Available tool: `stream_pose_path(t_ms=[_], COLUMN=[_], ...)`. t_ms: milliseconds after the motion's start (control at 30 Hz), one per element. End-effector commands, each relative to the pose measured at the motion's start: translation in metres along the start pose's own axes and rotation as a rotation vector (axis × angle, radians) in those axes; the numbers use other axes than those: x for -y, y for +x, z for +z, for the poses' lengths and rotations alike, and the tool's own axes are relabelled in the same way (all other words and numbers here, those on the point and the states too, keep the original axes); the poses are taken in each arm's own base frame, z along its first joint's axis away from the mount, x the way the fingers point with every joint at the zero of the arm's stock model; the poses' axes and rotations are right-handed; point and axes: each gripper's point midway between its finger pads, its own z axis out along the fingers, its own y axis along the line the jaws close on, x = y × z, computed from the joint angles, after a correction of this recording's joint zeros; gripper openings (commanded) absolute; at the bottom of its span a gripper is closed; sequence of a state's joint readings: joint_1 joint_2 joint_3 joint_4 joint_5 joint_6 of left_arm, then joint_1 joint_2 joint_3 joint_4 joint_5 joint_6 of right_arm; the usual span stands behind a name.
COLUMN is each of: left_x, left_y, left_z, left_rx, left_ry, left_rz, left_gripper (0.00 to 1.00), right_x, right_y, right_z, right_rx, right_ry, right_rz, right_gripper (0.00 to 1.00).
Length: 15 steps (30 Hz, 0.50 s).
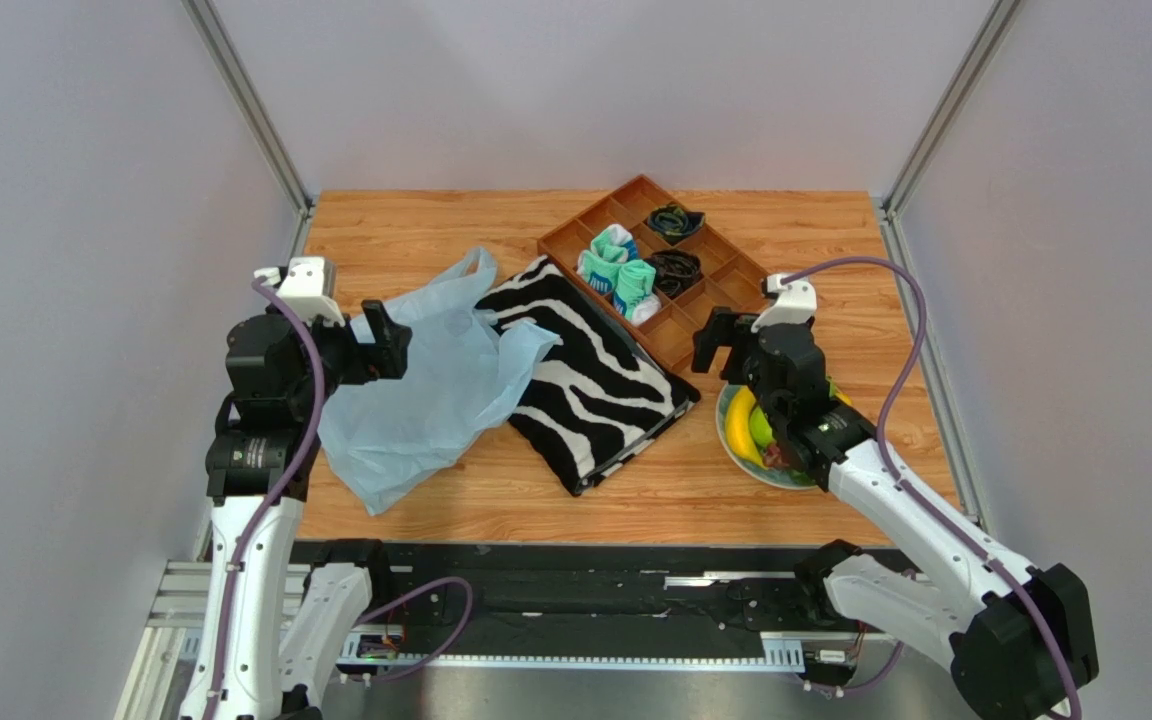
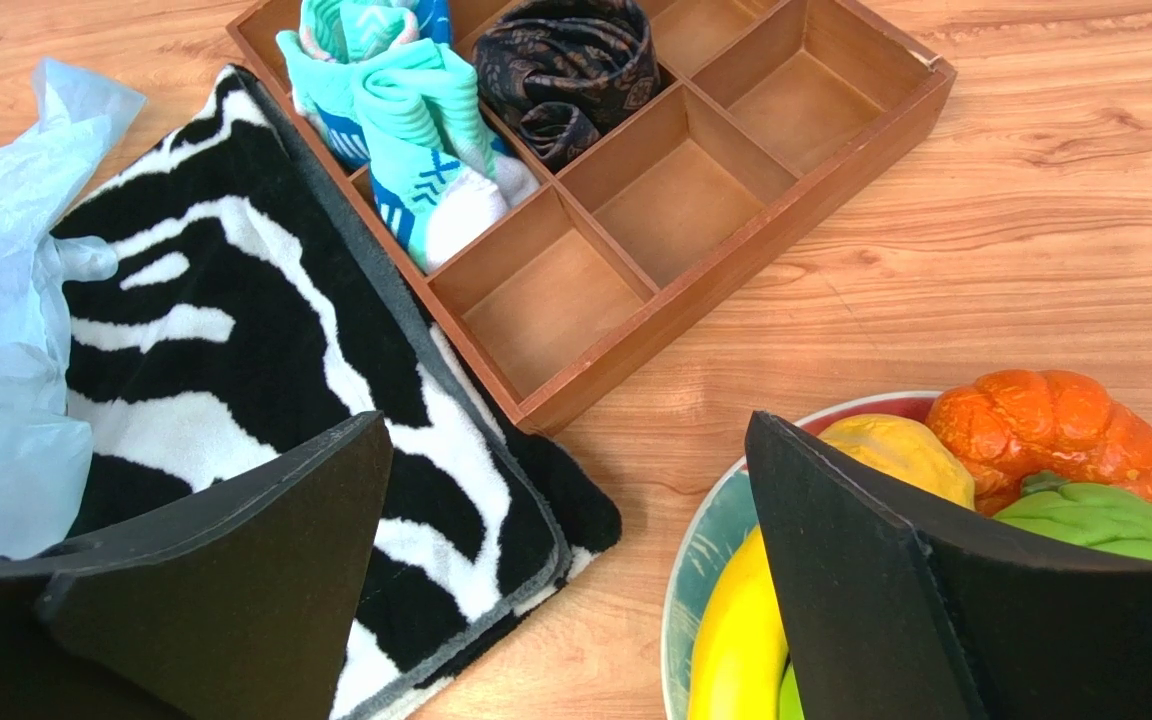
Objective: Place the fruits into the plastic bag
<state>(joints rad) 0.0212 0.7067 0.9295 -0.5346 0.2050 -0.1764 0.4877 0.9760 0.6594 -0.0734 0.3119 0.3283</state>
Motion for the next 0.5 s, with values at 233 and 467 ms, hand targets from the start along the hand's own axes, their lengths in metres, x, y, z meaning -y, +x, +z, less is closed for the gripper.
stream_pose_path(t_ms=[233, 467], left_x=[0.008, 0.026], left_y=[-0.011, -0.011], left_z=[0.001, 0.005], left_rx=[0.04, 0.049], left_ry=[0.044, 0.146], left_rz=[0.01, 0.001], left_gripper=[0.99, 0.99], right_x=[0.009, 0.006], right_y=[-0.014, -0.012], right_z=[-0.008, -0.005], right_rx=[0.048, 0.035], right_ry=[0.014, 0.004], right_rz=[0.033, 0.041], right_gripper=[0.93, 0.93])
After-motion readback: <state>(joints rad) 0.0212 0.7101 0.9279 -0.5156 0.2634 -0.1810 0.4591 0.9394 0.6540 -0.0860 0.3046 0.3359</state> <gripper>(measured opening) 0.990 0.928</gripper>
